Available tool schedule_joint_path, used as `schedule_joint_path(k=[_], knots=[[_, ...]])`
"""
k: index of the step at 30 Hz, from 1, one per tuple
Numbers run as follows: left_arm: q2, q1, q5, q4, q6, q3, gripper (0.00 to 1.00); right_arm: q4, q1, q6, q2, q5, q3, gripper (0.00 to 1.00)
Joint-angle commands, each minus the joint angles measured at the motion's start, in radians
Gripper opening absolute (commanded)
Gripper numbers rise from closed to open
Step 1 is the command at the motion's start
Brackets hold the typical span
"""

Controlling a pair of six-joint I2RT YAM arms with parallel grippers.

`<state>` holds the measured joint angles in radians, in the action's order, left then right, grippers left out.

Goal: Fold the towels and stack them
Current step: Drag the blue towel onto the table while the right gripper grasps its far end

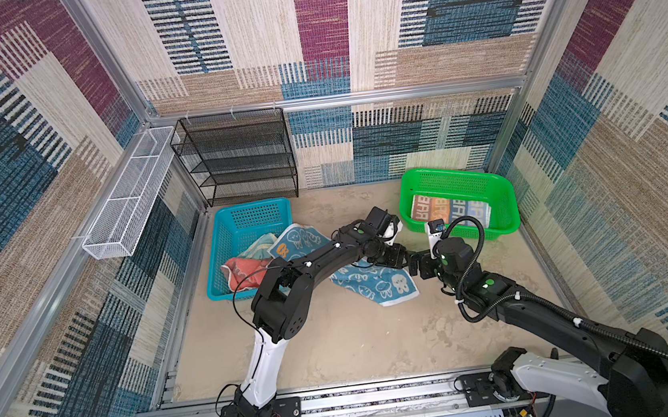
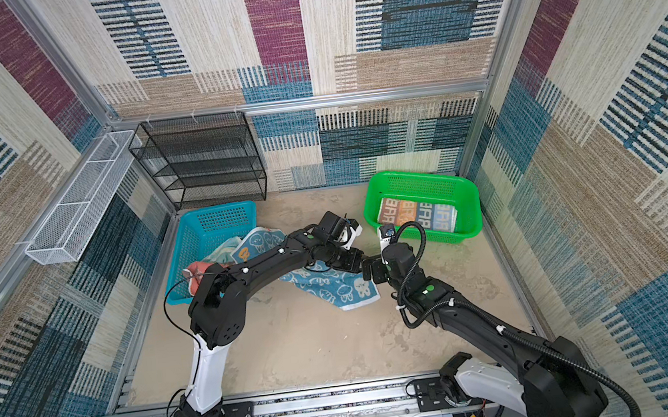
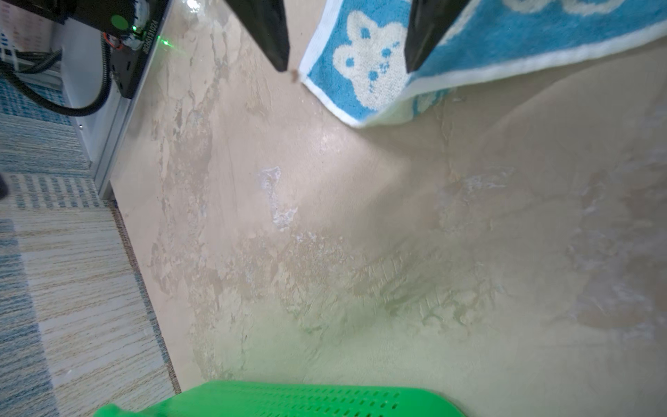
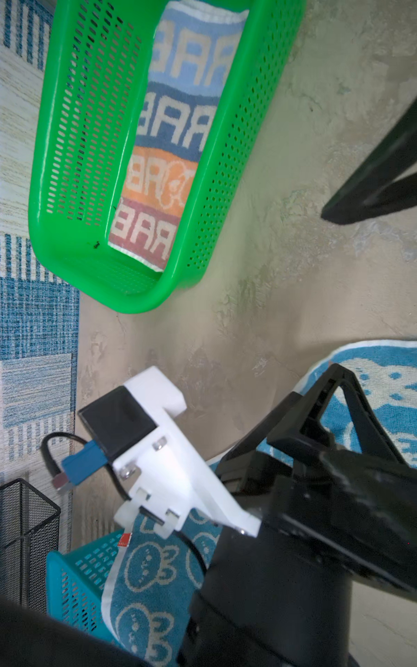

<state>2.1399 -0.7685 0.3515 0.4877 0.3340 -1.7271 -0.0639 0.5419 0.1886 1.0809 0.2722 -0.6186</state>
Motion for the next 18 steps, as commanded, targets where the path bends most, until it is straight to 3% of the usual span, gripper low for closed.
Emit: schedule_joint_path(k=[1,3,7,11,18], knots=[[-0.057,0.0,-0.107,0.013,-0.087,0.011,0.68,0.064,0.0,-0.044,0.009,-0.009,0.005,0.99],[-0.098,0.004,-0.157,0.004,-0.12,0.025,0.77,0.085,0.001,-0.074,0.01,-0.039,0.012,1.0],[-0.202,0.017,-0.238,-0.039,-0.138,0.078,0.79,0.121,0.001,-0.145,0.017,-0.194,0.035,0.9],[-0.349,0.046,-0.302,-0.115,-0.092,0.215,0.8,0.117,0.008,-0.137,0.07,-0.324,0.025,0.82],[-0.661,0.107,-0.381,-0.266,0.004,0.584,0.8,0.09,0.114,-0.113,0.231,-0.283,-0.024,0.82]])
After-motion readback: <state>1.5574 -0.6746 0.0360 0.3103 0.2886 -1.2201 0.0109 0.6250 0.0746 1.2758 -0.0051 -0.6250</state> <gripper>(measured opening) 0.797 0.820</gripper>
